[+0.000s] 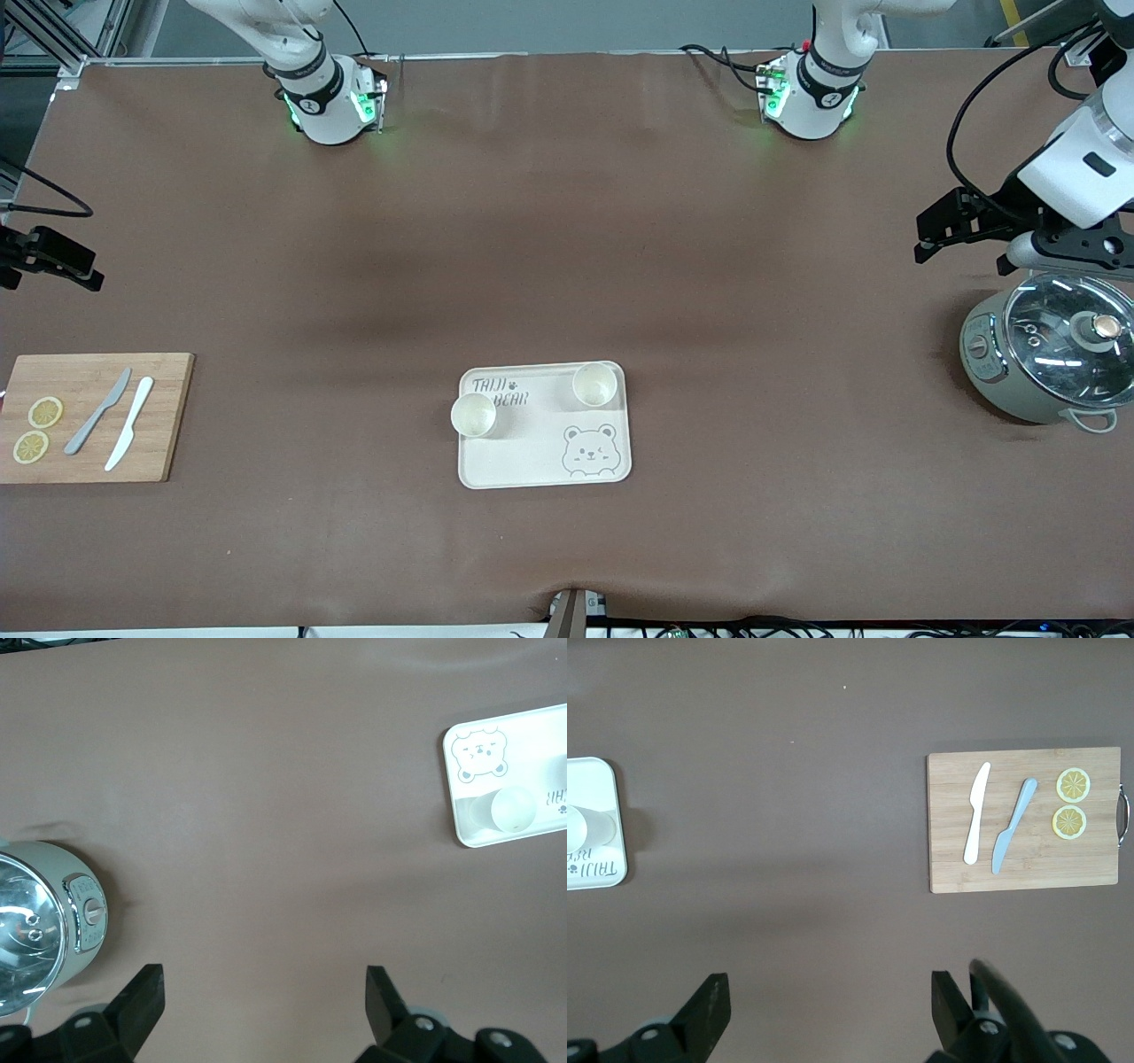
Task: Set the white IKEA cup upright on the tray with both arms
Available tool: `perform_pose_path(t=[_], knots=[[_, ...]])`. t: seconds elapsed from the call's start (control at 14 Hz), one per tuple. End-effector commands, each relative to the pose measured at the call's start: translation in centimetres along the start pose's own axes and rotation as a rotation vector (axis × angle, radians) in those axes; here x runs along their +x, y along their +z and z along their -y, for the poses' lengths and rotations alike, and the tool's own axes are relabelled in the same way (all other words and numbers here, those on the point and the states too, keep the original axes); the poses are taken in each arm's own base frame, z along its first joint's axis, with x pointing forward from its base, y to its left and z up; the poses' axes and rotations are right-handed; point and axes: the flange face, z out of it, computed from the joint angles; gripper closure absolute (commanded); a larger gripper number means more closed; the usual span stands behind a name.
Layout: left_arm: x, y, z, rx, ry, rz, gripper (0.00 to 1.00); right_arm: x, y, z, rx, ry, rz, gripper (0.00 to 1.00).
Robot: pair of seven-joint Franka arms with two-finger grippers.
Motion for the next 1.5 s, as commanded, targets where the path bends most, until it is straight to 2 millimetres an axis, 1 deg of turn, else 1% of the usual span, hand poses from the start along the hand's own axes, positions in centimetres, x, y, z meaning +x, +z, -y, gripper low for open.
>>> perform_pose_path(t=[0.0, 0.21, 0.36, 0.43, 0.5, 0.64, 0.86, 1.07, 1.29, 1.43], knots=[[0.1, -0.6, -1.1, 0.018, 0.007, 0.005, 0.00, -0.3, -0.5, -0.5, 0.012, 0.000, -0.005, 0.00], [0.1, -0.5, -1.6, 0.016, 0.006, 0.007, 0.00, -0.3, -0.3, -0.7, 0.017, 0.015, 0.000, 0.00], [0.1, -0.4, -1.3, 0.017, 0.008, 0.008, 0.00, -0.3, -0.2, -0.9, 0.066, 0.030, -0.001, 0.00], [0.1, -0.4, -1.1, 0.019, 0.008, 0.008, 0.00, -0.4, -0.1, -1.6, 0.075, 0.044, 0.000, 0.00], [0.2, -0.5, -0.9, 0.019, 0.003, 0.003, 0.00, -0.4, 0.1, -1.7, 0.075, 0.048, 0.004, 0.00], [0.2, -0.7, -0.8, 0.021, 0.004, -0.004, 0.00, -0.5, 0.0, -1.7, 0.075, 0.046, 0.007, 0.00], [0.3, -0.8, -0.6, 0.072, 0.006, -0.014, 0.00, -0.8, -0.2, -1.5, 0.064, 0.039, 0.011, 0.00], [0.4, -1.1, -1.1, 0.063, 0.003, -0.032, 0.00, -0.8, -0.2, -1.2, 0.057, 0.033, 0.013, 0.00], [0.4, -1.0, -1.2, 0.064, -0.036, -0.034, 0.00, -0.8, -0.2, -1.3, 0.055, 0.033, 0.013, 0.00], [0.4, -1.3, -1.4, 0.058, -0.033, -0.049, 0.00, -0.8, -0.1, -1.2, 0.056, 0.031, 0.015, 0.00]])
